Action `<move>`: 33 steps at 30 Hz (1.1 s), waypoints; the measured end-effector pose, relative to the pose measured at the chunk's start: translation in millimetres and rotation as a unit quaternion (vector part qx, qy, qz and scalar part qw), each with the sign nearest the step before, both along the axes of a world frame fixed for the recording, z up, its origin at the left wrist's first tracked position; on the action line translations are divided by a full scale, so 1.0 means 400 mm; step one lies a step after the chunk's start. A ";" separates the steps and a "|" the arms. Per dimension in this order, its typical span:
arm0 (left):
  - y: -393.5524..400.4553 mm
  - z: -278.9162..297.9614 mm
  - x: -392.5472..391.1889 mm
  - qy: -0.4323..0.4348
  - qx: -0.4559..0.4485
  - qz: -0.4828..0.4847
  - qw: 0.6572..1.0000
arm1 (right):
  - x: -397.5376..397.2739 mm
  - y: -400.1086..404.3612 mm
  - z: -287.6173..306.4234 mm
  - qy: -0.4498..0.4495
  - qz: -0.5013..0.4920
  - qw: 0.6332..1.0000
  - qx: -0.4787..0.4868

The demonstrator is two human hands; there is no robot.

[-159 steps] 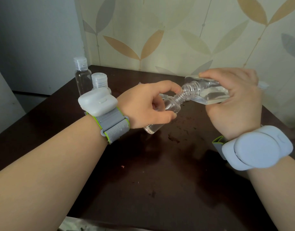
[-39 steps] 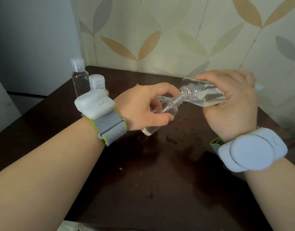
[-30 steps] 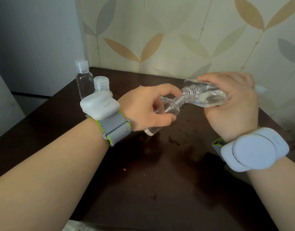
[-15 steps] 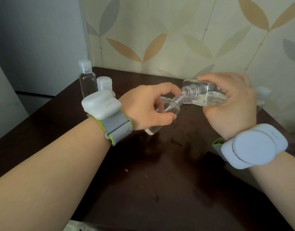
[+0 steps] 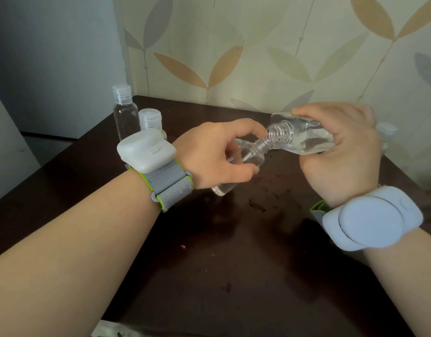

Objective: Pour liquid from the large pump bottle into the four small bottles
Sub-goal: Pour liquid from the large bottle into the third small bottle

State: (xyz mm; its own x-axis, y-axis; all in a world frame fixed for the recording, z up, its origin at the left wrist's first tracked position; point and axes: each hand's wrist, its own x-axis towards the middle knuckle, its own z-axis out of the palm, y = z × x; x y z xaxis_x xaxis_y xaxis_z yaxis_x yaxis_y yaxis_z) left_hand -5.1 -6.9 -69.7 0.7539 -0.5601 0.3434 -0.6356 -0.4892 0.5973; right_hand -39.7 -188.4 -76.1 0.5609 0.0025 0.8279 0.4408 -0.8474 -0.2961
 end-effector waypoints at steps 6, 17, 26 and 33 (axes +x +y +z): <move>-0.002 0.002 -0.003 0.005 0.010 -0.001 1.000 | 0.001 -0.008 0.000 -0.012 -0.001 1.000 -0.012; -0.002 0.003 -0.004 0.003 -0.001 -0.004 1.000 | -0.002 -0.003 0.004 -0.021 0.001 1.000 -0.014; -0.004 0.004 -0.008 0.021 0.008 -0.003 1.000 | -0.002 -0.003 0.002 -0.013 -0.009 1.000 -0.008; -0.004 0.003 -0.006 0.017 0.007 -0.002 1.000 | -0.003 -0.005 0.004 -0.011 -0.011 1.000 -0.004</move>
State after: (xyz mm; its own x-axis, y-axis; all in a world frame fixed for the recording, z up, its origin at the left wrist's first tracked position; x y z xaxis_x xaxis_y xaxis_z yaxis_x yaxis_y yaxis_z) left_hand -7.6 -8.7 -68.4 0.7631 -0.5669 0.3104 -0.6168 -0.4952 0.6118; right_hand -40.8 -190.3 -74.4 0.5424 -0.0027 0.8401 0.4289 -0.8590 -0.2797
